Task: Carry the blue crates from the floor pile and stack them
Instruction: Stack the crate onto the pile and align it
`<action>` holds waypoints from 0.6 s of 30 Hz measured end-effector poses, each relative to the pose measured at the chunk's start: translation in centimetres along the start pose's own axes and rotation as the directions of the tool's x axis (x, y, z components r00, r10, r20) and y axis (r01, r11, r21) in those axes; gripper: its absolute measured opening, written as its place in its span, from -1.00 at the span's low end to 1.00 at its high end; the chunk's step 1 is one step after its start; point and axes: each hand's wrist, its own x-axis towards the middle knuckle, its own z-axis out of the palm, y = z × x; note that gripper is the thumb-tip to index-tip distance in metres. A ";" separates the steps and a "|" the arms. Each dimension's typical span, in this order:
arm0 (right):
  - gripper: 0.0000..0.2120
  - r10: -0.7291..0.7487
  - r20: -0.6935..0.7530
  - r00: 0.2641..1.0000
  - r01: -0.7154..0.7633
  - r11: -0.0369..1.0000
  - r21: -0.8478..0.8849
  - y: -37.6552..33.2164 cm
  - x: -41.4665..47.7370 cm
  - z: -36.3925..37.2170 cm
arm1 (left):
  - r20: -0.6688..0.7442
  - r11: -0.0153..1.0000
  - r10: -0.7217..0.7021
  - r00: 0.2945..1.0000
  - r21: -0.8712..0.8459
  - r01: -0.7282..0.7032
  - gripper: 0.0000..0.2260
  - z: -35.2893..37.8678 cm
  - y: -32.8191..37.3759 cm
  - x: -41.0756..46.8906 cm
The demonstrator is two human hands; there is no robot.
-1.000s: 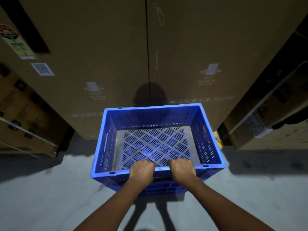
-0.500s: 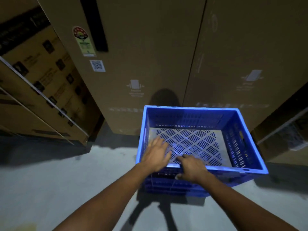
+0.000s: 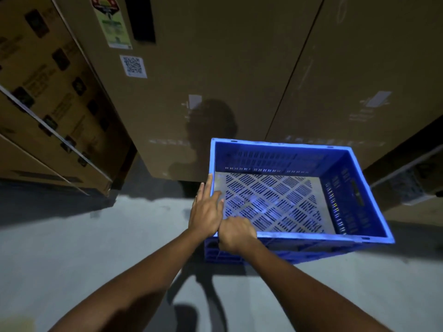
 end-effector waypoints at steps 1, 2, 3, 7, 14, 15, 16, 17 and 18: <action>-0.74 0.000 -0.002 1.000 0.000 1.000 0.002 -0.1 -0.2 -0.2 | -0.016 1.000 0.010 1.000 -0.021 -0.011 -0.66 -0.2 0.2 -0.1; -0.74 -0.001 -0.003 1.000 0.001 1.000 0.005 -0.1 -0.4 -0.3 | -0.026 0.999 0.025 0.999 -0.035 -0.026 -0.67 -0.2 0.3 -0.2; -0.73 0.001 -0.009 1.000 -0.001 1.000 0.006 -0.1 -0.5 -0.3 | -0.031 0.998 0.041 0.999 -0.043 -0.043 -0.65 -0.3 0.3 -0.2; -0.76 0.014 -0.032 0.999 -0.015 1.000 -0.004 -0.2 -0.3 -0.1 | -0.055 0.994 0.029 0.998 -0.100 -0.034 -0.67 0.7 -0.6 0.2; -0.73 0.055 -0.034 0.998 -0.053 0.998 0.040 -0.4 -0.8 -0.2 | -0.075 0.999 0.037 0.996 -0.025 -0.039 -0.69 0.3 -0.3 0.2; -0.72 0.042 -0.018 0.999 -0.040 0.997 0.063 -0.2 -0.8 -0.5 | -0.051 0.999 0.029 0.998 0.034 -0.027 -0.71 0.0 0.3 0.3; -0.72 0.023 -0.005 1.000 -0.022 0.996 0.083 0.1 -0.9 -0.7 | -0.024 0.992 0.032 0.999 0.121 -0.029 -0.74 -0.3 0.8 0.4; -0.70 0.002 0.006 1.000 -0.003 0.995 0.097 0.6 -1.0 -0.8 | -0.002 0.974 0.056 0.998 0.222 -0.054 -0.75 -0.4 1.4 0.6; -0.66 -0.020 0.014 1.000 0.019 0.994 0.106 1.2 -1.1 -0.8 | 0.017 0.947 0.092 0.996 0.308 -0.093 -0.75 -0.4 1.9 0.7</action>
